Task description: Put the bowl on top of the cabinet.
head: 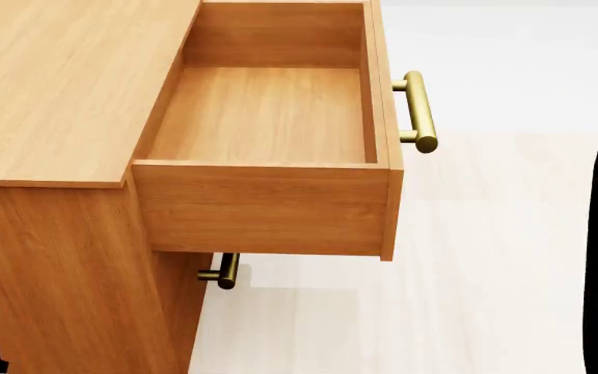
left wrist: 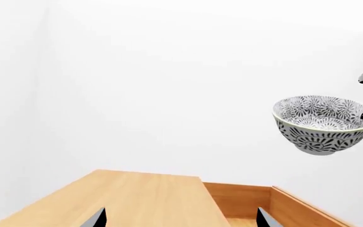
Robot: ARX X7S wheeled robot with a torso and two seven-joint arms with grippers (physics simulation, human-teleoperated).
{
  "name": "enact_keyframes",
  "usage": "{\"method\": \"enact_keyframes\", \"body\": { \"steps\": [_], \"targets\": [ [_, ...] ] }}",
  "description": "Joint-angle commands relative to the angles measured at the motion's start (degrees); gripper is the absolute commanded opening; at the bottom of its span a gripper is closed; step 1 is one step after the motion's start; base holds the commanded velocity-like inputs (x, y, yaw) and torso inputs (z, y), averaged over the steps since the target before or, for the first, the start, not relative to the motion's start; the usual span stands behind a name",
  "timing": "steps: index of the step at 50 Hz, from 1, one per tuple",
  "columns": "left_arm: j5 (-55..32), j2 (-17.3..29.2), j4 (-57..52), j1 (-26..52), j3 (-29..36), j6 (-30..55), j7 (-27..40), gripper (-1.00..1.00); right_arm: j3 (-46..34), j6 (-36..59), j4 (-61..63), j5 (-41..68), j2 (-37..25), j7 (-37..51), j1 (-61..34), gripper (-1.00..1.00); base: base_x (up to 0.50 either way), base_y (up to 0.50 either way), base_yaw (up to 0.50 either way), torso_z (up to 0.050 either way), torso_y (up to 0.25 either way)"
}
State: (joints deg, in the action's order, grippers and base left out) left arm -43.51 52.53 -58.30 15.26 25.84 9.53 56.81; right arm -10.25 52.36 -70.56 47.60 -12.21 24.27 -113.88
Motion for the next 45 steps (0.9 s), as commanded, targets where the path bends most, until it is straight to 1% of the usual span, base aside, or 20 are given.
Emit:
{"method": "enact_keyframes", "body": {
  "steps": [1,9,10,11,12,13,18,19,22,23,24,26,27,29,31,33,35,37,41,45],
  "targets": [
    [-0.26,0.23,-0.23,0.72,0.72,-0.16,0.56,1.0,13.62,-2.16,-4.41,-14.9,6.88,-5.49,-1.34,-1.0,0.0,0.0,0.0,0.0,0.0],
    [-0.89,0.76,-0.13,1.27,0.75,-0.76,0.79,1.0,29.93,-2.09,-4.42,-31.8,11.71,-8.96,-0.56,-1.0,0.0,0.0,0.0,0.0,0.0],
    [-1.04,0.88,0.1,1.13,0.58,-1.2,0.71,1.0,30.62,-1.83,-4.42,-32.11,12.16,-9.15,-0.54,-1.0,0.0,0.0,0.0,0.0,0.0],
    [-0.91,0.87,0.29,1.0,0.63,-1.39,0.62,1.0,29.47,-1.64,-4.42,-30.69,12.19,-9.07,-0.39,-1.0,0.0,0.0,0.0,0.0,0.0],
    [-0.78,0.6,0.46,1.18,0.92,-1.23,0.5,1.0,26.62,-1.98,-4.42,-26.66,12.19,-8.23,-0.1,-1.0,0.0,0.0,0.0,0.0,0.0],
    [-0.84,0.32,0.33,1.6,1.29,-0.78,0.53,1.0,21.08,-2.15,-4.42,-19.8,12.2,-7.22,0.14,-1.0,0.0,0.0,0.0,0.0,0.0],
    [-1.06,0.66,0.48,1.52,1.22,-1.34,0.54,1.0,3.94,-3.6,-4.42,1.19,12.2,-4.1,0.61,-1.0,0.0,0.0,0.0,0.0,0.002],
    [-0.81,0.54,0.75,1.3,1.38,-1.55,0.32,1.0,-1.55,-4.16,-4.42,6.65,12.2,-3.37,0.55,-1.0,0.0,0.0,0.0,0.0,0.0],
    [-0.86,0.48,0.79,1.37,1.55,-1.61,0.3,1.0,-14.4,-6.81,-4.42,21.22,12.2,-1.87,0.35,-1.0,0.0,0.0,0.0,0.0,0.0],
    [-0.96,0.52,0.61,1.49,1.57,-1.59,0.35,1.0,-19.61,-7.34,-4.42,26.85,12.2,-1.7,0.22,-1.0,0.0,0.0,0.0,0.0,0.0],
    [-0.86,0.64,0.61,1.29,1.52,-1.84,0.32,1.0,-26.74,-8.3,-4.41,34.34,12.2,-1.58,-0.25,-1.0,0.0,0.0,0.0,0.0,0.0],
    [-0.87,0.79,0.69,1.12,1.47,-2.11,0.3,1.0,-38.5,-10.49,-4.41,46.73,12.2,-1.72,-0.75,-1.0,0.0,0.0,0.0,0.0,0.0],
    [-0.88,0.93,0.66,1.02,1.4,-2.27,0.35,1.0,-44.9,-10.58,-4.39,54.6,12.2,-2.59,-1.23,-1.0,0.0,0.0,0.0,0.0,0.0],
    [-1.14,1.28,0.26,1.1,1.23,-2.32,0.65,1.0,-57.89,-12.62,-4.15,66.34,12.2,-4.15,-2.16,-1.0,0.0,0.0,0.0,0.0,0.0],
    [-1.26,1.59,0.02,1.04,1.05,-2.64,0.84,1.0,-68.19,-14.17,-3.34,76.54,12.2,-6.09,-3.04,-1.0,0.0,0.0,0.0,0.0,0.0],
    [-1.3,1.87,-0.06,0.9,0.91,-2.98,0.97,1.0,-75.76,-15.04,-2.72,84.53,12.2,-7.6,-3.67,-1.0,0.0,0.0,0.0,0.0,0.0],
    [-1.42,2.12,-0.19,0.93,0.87,-3.12,1.18,1.0,-80.58,-15.99,-1.85,89.98,12.2,-9.18,-4.19,-1.0,0.0,0.0,0.0,0.0,0.0],
    [-1.27,2.2,0.04,0.73,0.93,-3.48,1.07,1.0,-83.4,-16.63,-0.94,93.25,12.2,-9.97,-4.54,-1.0,0.0,0.0,0.0,0.0,0.0],
    [-1.32,2.41,0.04,0.79,1.03,-3.69,1.19,1.0,-85.41,-17.21,-0.03,95.82,12.2,-11.0,-4.72,-1.0,0.0,0.0,0.0,0.0,0.0],
    [-1.33,2.63,0.21,0.68,1.06,-4.06,1.26,1.0,-85.47,-17.37,0.88,96.62,12.2,-11.6,-4.86,-1.0,0.0,0.0,0.0,0.0,0.003]
  ]
}}
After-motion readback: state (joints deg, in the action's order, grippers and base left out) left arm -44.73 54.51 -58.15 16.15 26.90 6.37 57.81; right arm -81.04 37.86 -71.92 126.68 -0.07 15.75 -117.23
